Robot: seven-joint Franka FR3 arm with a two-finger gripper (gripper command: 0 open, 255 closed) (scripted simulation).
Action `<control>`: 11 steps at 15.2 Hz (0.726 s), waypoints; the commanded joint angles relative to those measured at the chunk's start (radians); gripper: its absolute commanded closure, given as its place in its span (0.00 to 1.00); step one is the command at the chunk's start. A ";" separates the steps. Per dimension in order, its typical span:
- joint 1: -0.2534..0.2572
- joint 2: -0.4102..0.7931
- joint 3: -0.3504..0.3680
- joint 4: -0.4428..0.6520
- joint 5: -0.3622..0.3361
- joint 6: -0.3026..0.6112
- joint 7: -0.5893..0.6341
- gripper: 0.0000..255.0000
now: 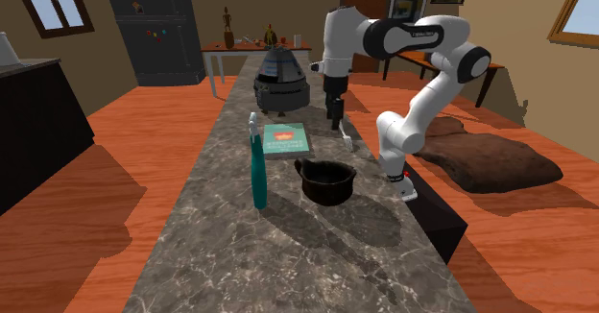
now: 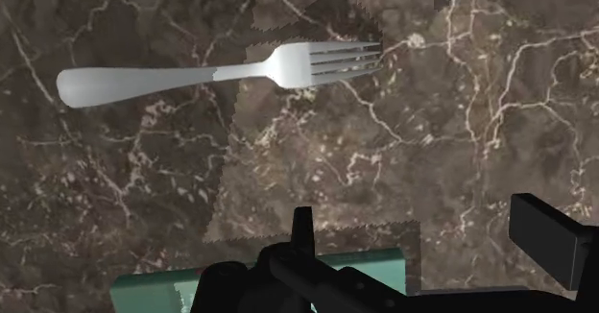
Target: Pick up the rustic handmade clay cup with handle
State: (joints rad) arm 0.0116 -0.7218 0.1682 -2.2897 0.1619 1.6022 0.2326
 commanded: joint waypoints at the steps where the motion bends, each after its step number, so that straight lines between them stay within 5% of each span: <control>1: 0.004 0.049 0.045 0.039 0.027 0.015 0.063 0.00; 11: 0.003 0.321 0.253 0.272 0.073 0.085 0.362 0.00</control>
State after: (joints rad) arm 0.0153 -0.4368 0.3969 -2.0451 0.2353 1.6749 0.5585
